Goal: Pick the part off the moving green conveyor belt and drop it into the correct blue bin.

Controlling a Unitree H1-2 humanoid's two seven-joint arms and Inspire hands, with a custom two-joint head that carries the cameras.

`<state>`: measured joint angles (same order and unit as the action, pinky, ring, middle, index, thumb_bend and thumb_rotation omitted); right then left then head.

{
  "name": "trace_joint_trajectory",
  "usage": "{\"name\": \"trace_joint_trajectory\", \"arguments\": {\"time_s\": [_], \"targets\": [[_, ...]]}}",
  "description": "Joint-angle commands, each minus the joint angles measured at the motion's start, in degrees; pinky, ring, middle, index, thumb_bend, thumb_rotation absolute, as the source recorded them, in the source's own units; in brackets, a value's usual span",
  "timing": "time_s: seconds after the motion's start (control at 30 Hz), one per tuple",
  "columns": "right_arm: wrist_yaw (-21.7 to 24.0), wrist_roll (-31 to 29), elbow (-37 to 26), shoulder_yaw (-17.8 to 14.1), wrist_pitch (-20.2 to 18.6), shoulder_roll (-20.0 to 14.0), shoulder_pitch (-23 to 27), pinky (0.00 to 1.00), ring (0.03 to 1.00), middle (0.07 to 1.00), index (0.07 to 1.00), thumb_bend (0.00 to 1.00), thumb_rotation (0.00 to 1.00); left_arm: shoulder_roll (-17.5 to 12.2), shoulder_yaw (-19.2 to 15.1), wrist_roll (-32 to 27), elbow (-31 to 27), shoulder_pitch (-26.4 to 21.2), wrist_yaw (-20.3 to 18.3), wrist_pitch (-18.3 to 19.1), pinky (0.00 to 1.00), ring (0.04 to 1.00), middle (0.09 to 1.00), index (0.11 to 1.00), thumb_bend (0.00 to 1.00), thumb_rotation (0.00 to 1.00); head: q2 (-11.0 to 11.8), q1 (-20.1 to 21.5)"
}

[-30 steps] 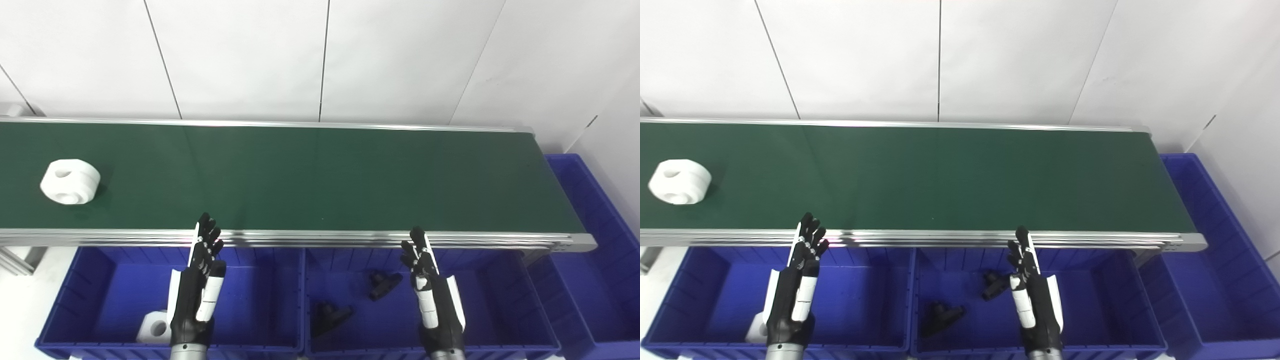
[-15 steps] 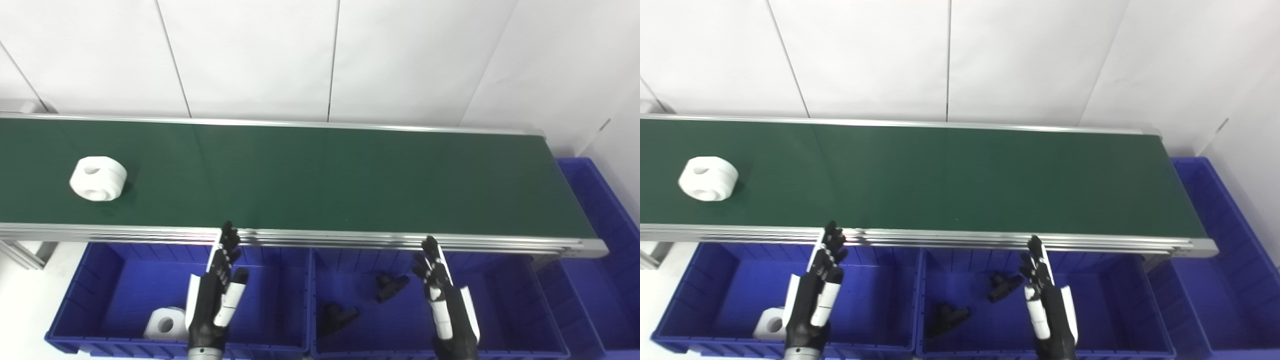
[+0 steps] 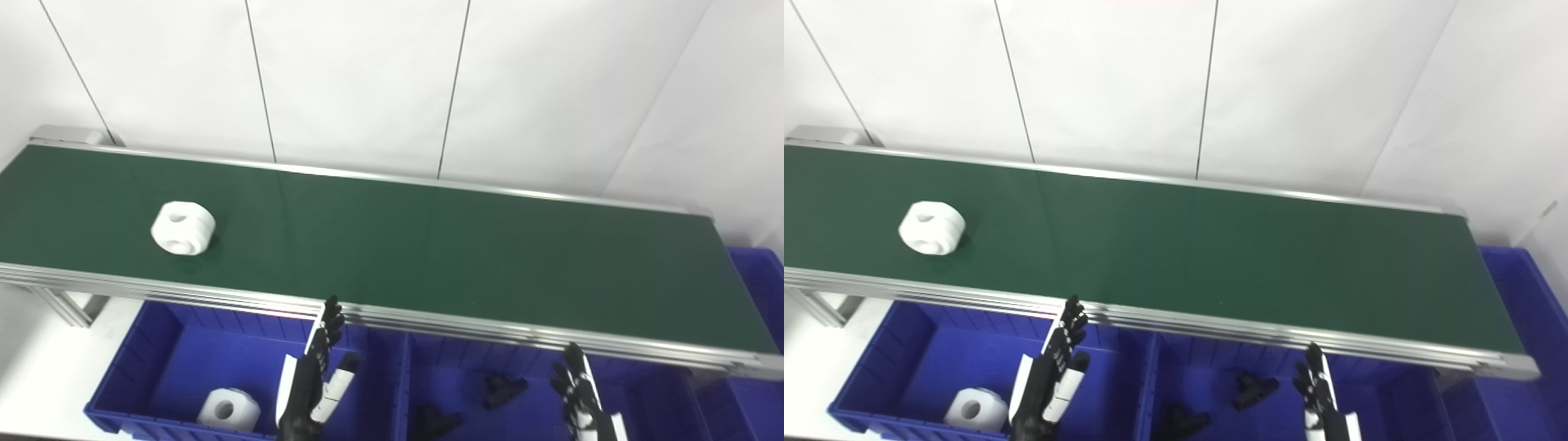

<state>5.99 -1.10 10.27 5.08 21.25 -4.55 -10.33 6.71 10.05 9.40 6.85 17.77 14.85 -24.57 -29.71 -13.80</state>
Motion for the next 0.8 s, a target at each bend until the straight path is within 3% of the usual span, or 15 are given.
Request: {"name": "trace_joint_trajectory", "arguments": {"time_s": [0.0, 0.17, 0.4, 0.63, 0.77], "targets": [[0.71, -0.7, -0.16, -0.18, 4.0, -0.08, 1.12, 0.96, 0.974, 1.0, 1.0, 0.88, 1.0, -0.25, 0.93, 1.12, -0.55, -0.81, 1.43, -2.35, 0.91, 0.935, 0.961, 0.955, 0.61, 0.84, 0.75, -0.91], [1.22, -0.99, 1.76, -0.41, 5.12, -0.48, 1.78, 0.97, 0.987, 1.0, 1.0, 0.89, 1.0, -0.48, 1.94, 0.33, 0.87, -1.56, 2.56, -2.36, 0.89, 0.922, 0.949, 0.938, 0.66, 0.78, 2.65, -2.69], [2.12, -1.85, 3.6, -1.11, 5.57, -0.77, 2.56, 0.99, 0.993, 1.0, 1.0, 0.89, 1.0, -0.95, 3.44, 0.89, 2.54, -2.43, 4.47, -2.36, 0.85, 0.909, 0.929, 0.915, 0.7, 0.77, 4.0, -5.23], [4.07, -3.31, 5.07, -1.76, 5.58, -1.35, 3.19, 1.0, 1.0, 1.0, 1.0, 0.87, 1.0, -1.41, 5.12, 0.79, 3.76, -3.4, 6.71, -2.35, 0.82, 0.883, 0.911, 0.896, 0.7, 0.71, 4.51, -6.53], [4.29, -3.43, 5.26, -1.94, 5.64, -1.11, 3.14, 1.0, 1.0, 1.0, 1.0, 0.89, 1.0, -1.48, 5.44, 1.09, 1.67, -2.85, 7.42, -2.36, 0.8, 0.866, 0.894, 0.889, 0.75, 0.68, 4.4, -6.05]]}}
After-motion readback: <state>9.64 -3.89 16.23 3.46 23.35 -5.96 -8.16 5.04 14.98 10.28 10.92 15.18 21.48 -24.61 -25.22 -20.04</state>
